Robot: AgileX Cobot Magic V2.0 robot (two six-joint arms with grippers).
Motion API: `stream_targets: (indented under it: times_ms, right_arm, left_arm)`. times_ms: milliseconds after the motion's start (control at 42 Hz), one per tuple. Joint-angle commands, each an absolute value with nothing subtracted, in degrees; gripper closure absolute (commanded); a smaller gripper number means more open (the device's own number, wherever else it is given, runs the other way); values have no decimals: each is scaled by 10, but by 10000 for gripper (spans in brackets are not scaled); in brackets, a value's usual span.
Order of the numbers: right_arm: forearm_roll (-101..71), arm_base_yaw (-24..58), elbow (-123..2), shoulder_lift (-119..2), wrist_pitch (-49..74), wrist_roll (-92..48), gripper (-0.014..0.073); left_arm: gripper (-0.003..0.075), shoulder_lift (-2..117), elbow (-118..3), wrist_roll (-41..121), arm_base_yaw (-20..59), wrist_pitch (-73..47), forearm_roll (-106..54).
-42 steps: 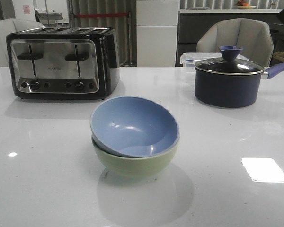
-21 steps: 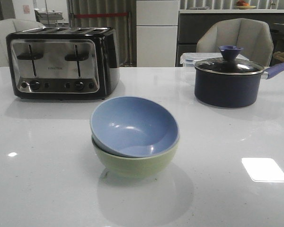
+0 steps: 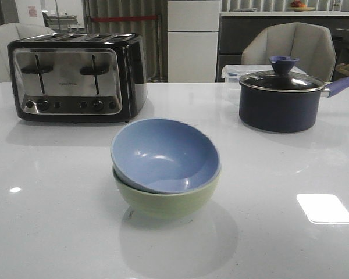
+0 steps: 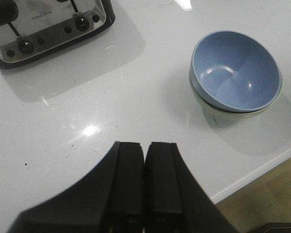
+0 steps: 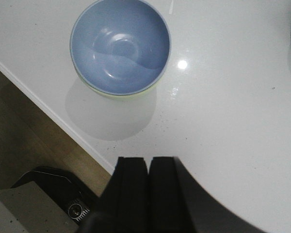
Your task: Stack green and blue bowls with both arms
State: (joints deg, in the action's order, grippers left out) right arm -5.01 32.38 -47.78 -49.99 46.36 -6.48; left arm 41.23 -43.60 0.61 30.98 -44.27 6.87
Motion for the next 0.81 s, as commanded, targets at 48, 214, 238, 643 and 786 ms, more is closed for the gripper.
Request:
stream_targets:
  times_ms: [48,214,238,643,786]
  right_arm:
    - [-45,321,-493,-496,428,-64,540]
    - [-45,321,-493,-496,428,-64,540]
    - [-45,321,-493,-496,428,-64,540]
    - [-45,321,-493,-496,429,-64,540]
    - [-45,321,-493,-496,429,-64,540]
  left_arm:
    - [627,411,-451,0,314,-401,68]
    - [627,408,-450,0,314,-398,68]
    - [627,403,-450,0,314,-398,68]
    - [626,178,-267,0,120,-187,8]
    - [626,80,-176,0,72,-122,6]
